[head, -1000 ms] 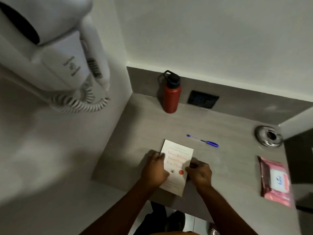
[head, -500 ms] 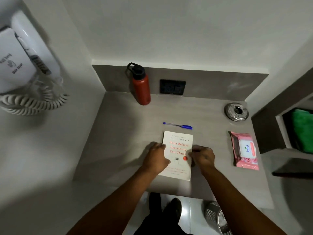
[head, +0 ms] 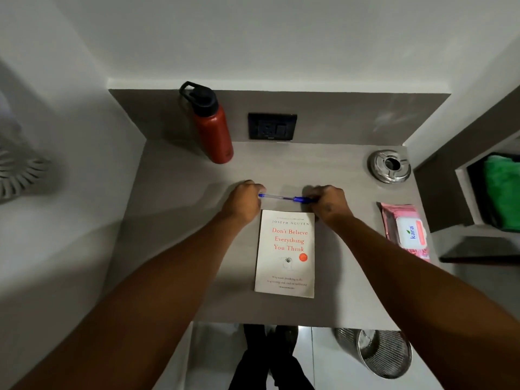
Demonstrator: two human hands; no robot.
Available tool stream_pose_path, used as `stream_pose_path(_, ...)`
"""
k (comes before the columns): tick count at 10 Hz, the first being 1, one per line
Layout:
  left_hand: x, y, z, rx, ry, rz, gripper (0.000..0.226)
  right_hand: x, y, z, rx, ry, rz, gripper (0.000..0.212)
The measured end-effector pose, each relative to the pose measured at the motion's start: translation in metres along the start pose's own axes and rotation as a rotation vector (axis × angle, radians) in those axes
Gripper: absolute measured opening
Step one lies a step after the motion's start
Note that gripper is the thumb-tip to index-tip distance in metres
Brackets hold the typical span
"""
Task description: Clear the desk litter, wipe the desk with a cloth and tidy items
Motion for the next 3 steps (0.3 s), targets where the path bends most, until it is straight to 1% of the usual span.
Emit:
stream_pose_path(2, -0.0022, -0.0031, 0.0005, 0.023, -0.061, 0.013, 0.030, -0.0031, -0.0006, 0.0025, 0.143, 0.155, -0.023, 0.023)
stream_pose_path(3, -0.0017, -0.0002, -0.0007, 0.004, -0.063, 0.019, 0.025, -0.0037, 0.0015, 0.0042, 0.185, 0.103, -0.025, 0.028)
Point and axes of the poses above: each hand's wrist, its own x-axis away from the middle knuckle, its own y-axis out of the back of the hand, z = x × y, the point moved 5 cm from there along -x, towards the middle knuckle, and after that the axes turned 14 degrees about -z, right-handed, at the moved point
